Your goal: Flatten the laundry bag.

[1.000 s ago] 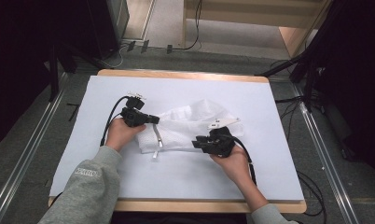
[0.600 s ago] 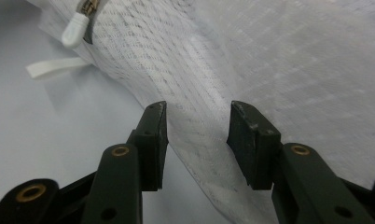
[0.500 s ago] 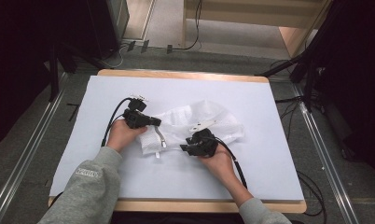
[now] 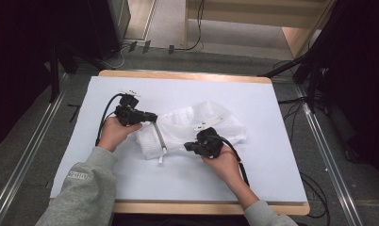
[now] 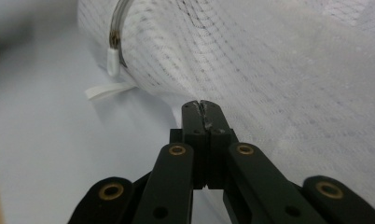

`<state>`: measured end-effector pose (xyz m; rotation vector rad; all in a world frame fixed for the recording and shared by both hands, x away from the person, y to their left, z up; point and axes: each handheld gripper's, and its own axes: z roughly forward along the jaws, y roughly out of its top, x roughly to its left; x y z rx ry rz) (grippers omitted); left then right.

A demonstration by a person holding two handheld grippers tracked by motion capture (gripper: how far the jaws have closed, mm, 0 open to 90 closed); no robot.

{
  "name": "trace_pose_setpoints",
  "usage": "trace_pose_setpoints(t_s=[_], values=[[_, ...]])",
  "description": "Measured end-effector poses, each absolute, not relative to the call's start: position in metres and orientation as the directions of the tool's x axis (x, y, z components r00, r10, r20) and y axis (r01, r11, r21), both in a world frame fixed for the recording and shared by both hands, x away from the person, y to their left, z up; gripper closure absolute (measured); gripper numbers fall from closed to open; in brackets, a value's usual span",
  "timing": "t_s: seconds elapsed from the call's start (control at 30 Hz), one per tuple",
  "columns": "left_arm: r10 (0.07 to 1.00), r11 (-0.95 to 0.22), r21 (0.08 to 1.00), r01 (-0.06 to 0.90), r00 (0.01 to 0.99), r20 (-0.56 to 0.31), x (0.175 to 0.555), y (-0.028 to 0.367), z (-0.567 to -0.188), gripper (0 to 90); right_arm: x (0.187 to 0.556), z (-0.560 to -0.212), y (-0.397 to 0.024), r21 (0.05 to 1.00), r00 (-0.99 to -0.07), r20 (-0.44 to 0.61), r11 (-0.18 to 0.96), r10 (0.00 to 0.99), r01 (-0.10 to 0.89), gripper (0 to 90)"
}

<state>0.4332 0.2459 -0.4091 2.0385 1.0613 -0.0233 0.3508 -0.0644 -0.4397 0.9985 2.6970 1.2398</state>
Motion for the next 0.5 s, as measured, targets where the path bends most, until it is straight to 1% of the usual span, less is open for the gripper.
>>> trace_pose_setpoints(t_s=[0.1,0.17,0.27,0.37,0.43,0.5], values=[[0.689,-0.292,0.664,0.689,0.633,-0.353,0.432,0.254,-0.405,75.3,0.337,-0.426,-0.078,0.676,-0.796,0.282,0.478,0.536,0.561,90.0],[0.695,-0.296,0.659,0.692,0.629,-0.348,0.432,0.257,-0.406,74.7,0.333,-0.423,-0.081,0.672,-0.795,0.293,0.478,0.531,0.566,90.0],[0.701,-0.312,0.649,0.693,0.630,-0.336,0.434,0.255,-0.410,71.3,0.325,-0.418,-0.092,0.658,-0.790,0.324,0.477,0.520,0.583,90.0],[0.703,-0.320,0.640,0.699,0.628,-0.334,0.436,0.251,-0.416,64.6,0.314,-0.418,-0.109,0.645,-0.778,0.347,0.470,0.523,0.603,90.0],[0.706,-0.327,0.627,0.707,0.624,-0.335,0.438,0.245,-0.422,64.0,0.311,-0.420,-0.113,0.643,-0.775,0.349,0.467,0.527,0.607,90.0],[0.695,-0.358,0.615,0.702,0.640,-0.327,0.440,0.237,-0.427,62.4,0.308,-0.424,-0.120,0.633,-0.766,0.354,0.466,0.536,0.619,90.0]])
